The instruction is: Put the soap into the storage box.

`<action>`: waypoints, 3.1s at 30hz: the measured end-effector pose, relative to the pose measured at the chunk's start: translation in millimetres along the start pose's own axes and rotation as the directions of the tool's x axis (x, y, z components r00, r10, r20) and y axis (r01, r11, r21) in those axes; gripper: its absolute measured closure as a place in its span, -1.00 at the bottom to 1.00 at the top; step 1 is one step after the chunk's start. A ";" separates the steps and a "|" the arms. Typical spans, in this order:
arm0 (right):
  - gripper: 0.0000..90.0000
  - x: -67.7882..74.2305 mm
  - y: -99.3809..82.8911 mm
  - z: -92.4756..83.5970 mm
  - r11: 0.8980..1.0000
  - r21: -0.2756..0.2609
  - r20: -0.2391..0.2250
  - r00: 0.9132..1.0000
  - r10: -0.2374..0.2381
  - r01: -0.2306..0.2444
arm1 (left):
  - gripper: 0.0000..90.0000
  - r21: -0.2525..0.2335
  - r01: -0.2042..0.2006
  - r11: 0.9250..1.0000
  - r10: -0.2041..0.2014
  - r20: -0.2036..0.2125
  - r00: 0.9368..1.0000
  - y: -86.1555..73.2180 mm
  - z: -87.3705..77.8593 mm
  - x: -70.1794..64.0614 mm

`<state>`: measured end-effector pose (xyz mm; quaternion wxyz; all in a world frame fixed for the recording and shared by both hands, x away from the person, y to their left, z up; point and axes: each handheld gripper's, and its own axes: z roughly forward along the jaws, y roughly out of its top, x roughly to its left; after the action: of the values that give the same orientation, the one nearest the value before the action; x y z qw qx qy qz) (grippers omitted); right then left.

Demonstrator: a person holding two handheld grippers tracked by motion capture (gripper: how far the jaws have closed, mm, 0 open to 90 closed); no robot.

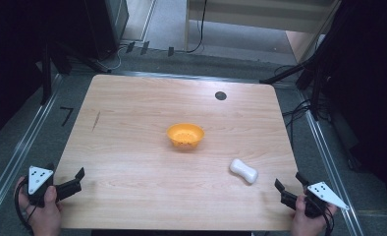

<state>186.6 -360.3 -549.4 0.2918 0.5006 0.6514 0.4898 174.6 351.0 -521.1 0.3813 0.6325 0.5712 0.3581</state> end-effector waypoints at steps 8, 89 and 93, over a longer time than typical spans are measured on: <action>-0.66 5.0 1.6 4.7 0.998 0.056 -0.019 0.999 -0.038 0.040 | -0.95 0.005 -0.007 1.000 0.007 0.000 1.000 0.3 0.8 -1.1; -0.68 78.9 93.8 116.8 0.512 0.662 -0.450 0.837 -0.311 0.547 | -0.95 0.016 -0.033 0.999 0.033 0.024 0.999 1.8 3.9 -2.9; -0.65 82.9 93.5 121.3 0.501 0.667 -0.458 0.834 -0.308 0.552 | -0.95 0.016 -0.032 0.999 0.031 0.025 0.999 1.8 3.9 -2.9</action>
<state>299.2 -238.8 -495.8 0.0649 0.3209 0.9352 0.1349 178.6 347.8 -521.3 0.3775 0.6491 0.5594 0.3512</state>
